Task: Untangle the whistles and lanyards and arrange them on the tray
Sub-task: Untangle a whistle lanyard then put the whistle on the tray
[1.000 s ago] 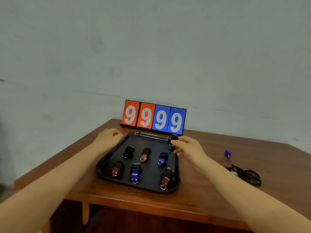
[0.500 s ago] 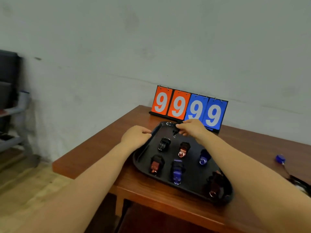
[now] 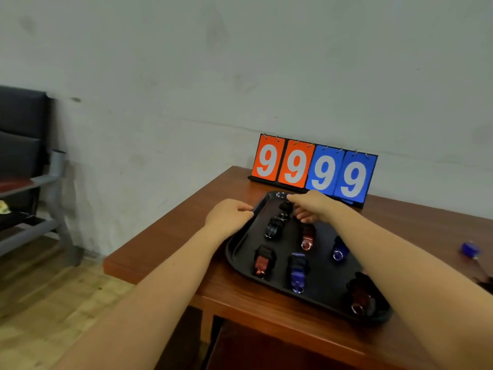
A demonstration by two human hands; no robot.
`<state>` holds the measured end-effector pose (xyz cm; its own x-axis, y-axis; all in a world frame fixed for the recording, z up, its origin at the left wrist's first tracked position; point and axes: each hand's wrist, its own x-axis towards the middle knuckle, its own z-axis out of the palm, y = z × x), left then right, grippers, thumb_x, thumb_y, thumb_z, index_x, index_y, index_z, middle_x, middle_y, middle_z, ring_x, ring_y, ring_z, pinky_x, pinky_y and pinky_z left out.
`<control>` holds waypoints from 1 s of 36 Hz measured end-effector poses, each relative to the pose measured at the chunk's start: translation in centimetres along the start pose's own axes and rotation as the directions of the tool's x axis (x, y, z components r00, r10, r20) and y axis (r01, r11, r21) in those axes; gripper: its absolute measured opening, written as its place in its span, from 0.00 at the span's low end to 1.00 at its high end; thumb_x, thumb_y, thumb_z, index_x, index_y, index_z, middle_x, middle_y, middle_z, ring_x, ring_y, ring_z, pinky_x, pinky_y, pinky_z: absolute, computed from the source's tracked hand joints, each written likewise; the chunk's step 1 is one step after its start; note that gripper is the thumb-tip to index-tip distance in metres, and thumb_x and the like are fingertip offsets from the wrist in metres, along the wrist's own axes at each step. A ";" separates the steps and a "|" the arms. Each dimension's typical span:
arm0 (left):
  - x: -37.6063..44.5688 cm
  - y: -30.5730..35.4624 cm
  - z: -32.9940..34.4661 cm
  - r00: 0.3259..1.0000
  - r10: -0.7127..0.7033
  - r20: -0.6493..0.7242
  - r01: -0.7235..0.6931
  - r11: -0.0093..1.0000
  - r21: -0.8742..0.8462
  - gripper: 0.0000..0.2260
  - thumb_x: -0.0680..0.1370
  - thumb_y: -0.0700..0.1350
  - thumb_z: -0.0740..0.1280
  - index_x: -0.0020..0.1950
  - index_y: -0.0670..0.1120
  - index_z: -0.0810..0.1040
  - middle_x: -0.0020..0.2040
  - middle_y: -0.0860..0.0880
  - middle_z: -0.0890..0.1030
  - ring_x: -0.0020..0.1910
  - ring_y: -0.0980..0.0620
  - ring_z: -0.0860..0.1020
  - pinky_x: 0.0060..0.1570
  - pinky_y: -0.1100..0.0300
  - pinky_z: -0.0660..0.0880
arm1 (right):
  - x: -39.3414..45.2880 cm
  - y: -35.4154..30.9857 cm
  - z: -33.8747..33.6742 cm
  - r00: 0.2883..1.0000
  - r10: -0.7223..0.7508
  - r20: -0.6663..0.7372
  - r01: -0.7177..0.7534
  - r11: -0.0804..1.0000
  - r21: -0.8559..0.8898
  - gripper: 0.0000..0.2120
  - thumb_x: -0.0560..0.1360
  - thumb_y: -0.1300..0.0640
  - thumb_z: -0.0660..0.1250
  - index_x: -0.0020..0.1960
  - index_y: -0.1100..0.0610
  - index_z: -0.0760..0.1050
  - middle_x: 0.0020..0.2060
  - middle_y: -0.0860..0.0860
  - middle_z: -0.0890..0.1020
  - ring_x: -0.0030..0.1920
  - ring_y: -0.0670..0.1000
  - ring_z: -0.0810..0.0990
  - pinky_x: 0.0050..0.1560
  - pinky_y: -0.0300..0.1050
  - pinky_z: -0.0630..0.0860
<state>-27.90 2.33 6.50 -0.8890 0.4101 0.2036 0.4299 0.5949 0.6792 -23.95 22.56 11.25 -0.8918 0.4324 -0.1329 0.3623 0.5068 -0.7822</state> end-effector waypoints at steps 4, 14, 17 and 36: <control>-0.1 0.2 -0.2 1.000 -0.008 0.010 0.008 1.000 0.008 0.14 0.79 0.49 0.63 0.63 0.54 0.80 0.62 0.54 0.80 0.59 0.55 0.77 0.58 0.56 0.73 | -1.3 0.9 -2.4 0.998 -0.025 -0.061 0.024 0.999 -0.024 0.22 0.80 0.47 0.61 0.66 0.62 0.70 0.46 0.55 0.79 0.45 0.50 0.79 0.38 0.41 0.75; -1.2 1.3 -0.1 0.995 -0.043 -0.091 0.041 0.999 -0.019 0.09 0.77 0.49 0.67 0.55 0.52 0.82 0.55 0.54 0.82 0.51 0.58 0.76 0.54 0.58 0.73 | -9.2 7.1 -11.0 0.971 -0.190 -0.146 0.157 0.965 -0.212 0.13 0.81 0.51 0.59 0.49 0.55 0.80 0.43 0.50 0.83 0.40 0.48 0.80 0.35 0.37 0.70; -1.6 2.0 -0.2 0.994 -0.003 -0.107 0.012 0.996 0.083 0.09 0.77 0.52 0.66 0.54 0.52 0.82 0.55 0.53 0.81 0.51 0.57 0.75 0.52 0.58 0.72 | -11.9 9.5 -13.1 0.962 -0.222 -0.160 0.174 0.947 -0.269 0.12 0.81 0.51 0.59 0.45 0.51 0.80 0.40 0.48 0.84 0.41 0.48 0.81 0.37 0.36 0.71; -8.9 24.5 13.2 0.863 0.477 0.166 -0.452 0.876 -0.165 0.10 0.80 0.47 0.62 0.58 0.52 0.80 0.57 0.56 0.79 0.53 0.62 0.73 0.54 0.65 0.67 | -20.8 24.4 -19.1 0.696 -0.182 -0.694 0.100 0.983 -0.157 0.08 0.80 0.57 0.60 0.50 0.48 0.77 0.49 0.46 0.78 0.49 0.45 0.74 0.47 0.41 0.67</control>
<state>-7.30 22.42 12.01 -0.5364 0.7521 0.3828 0.7529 0.2216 0.6197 8.60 40.19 6.54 -0.4989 0.7267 0.4722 0.3089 0.6582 -0.6866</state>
